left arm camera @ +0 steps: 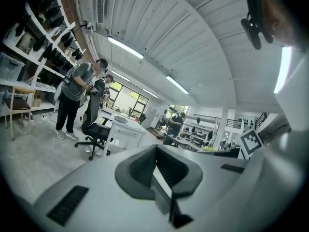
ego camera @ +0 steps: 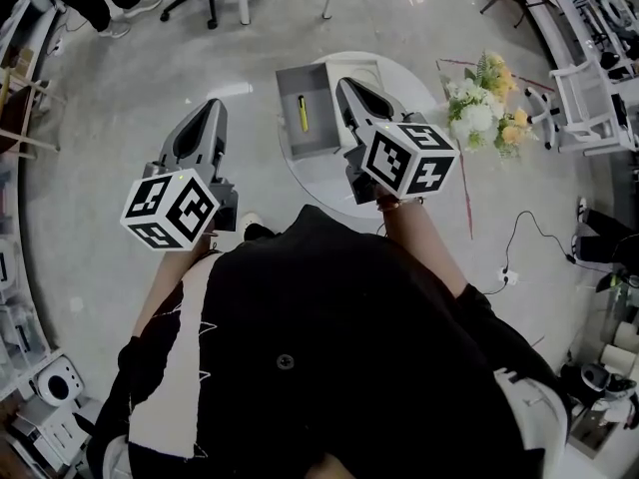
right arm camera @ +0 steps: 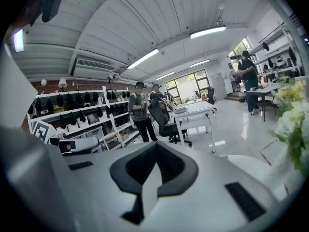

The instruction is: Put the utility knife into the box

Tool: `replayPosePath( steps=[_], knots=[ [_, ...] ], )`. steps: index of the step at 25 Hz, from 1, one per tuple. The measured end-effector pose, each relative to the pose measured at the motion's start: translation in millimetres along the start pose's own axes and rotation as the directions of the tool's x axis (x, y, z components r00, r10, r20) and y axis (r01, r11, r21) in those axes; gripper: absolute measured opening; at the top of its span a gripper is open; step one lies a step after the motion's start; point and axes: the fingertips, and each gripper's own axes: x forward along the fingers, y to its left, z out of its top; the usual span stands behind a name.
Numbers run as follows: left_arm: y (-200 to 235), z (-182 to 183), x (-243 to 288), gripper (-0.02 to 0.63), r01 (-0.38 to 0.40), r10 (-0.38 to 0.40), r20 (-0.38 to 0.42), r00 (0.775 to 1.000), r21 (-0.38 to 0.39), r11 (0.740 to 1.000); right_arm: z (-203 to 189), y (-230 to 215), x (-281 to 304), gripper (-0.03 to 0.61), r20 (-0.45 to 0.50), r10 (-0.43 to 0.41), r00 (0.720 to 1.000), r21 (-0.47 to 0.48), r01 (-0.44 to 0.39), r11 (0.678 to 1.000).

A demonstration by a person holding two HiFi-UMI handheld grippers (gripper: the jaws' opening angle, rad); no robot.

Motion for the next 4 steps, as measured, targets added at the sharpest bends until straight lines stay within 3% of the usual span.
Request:
replayPosePath(
  steps=[4],
  knots=[
    [-7.2, -2.9, 3.0, 0.011, 0.004, -0.004, -0.004, 1.000, 0.001, 1.000, -0.7, -8.2, -6.3, 0.005, 0.000, -0.010, 1.000, -0.004, 0.010, 1.000]
  ],
)
